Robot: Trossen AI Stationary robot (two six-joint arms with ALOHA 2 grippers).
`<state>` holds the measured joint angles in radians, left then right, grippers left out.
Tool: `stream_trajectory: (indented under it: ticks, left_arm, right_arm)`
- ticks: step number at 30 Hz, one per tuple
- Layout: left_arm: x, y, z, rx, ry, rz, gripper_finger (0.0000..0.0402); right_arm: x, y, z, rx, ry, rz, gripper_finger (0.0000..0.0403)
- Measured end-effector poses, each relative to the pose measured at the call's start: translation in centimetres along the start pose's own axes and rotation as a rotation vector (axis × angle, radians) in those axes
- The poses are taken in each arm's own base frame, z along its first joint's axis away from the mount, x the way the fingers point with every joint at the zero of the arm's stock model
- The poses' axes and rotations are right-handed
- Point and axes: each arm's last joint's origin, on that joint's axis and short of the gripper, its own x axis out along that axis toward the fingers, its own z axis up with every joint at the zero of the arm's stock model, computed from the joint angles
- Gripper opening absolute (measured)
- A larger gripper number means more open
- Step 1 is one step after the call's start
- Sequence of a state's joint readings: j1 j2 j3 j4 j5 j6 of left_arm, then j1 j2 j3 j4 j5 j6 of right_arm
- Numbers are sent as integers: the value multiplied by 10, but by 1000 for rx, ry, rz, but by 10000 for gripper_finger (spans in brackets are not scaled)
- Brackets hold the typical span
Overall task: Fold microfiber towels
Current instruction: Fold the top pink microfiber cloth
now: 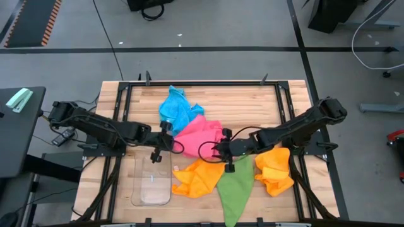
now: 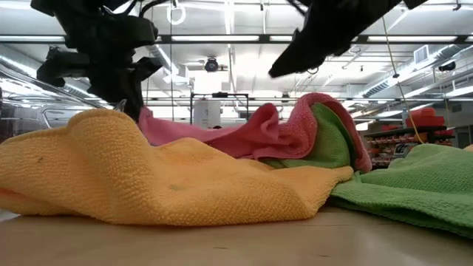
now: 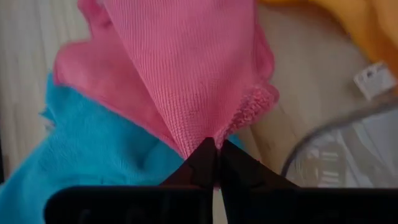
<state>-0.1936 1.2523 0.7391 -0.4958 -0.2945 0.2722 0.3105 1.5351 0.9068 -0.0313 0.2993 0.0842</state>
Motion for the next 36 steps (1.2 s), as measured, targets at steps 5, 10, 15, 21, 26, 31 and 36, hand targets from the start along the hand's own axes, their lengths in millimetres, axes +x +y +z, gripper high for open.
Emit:
stream_trajectory:
  ticks: [5,10,15,21,26,31,36]
  left_arm:
    - [-17,3,-7,-3,3,-2,14]
    - [-37,7,-17,-57,-2,0,11]
    - [-47,6,-20,-109,-30,-23,30]
    - [-47,3,-20,-109,-30,-34,10]
    - [-47,3,-20,-114,-28,-33,16]
    - [-47,3,-20,-115,-30,-31,31]
    - [-47,3,-20,-115,-29,-32,12]
  right_arm:
    - [32,13,-3,-62,69,2,151]
    - [54,21,8,-185,143,-64,151]
    - [62,25,12,-323,192,-84,151]
    - [57,26,15,-396,181,-79,151]
    - [58,33,2,-468,227,-43,151]
    - [57,38,-4,-492,240,-41,151]
    - [57,34,-16,-535,288,-120,148]
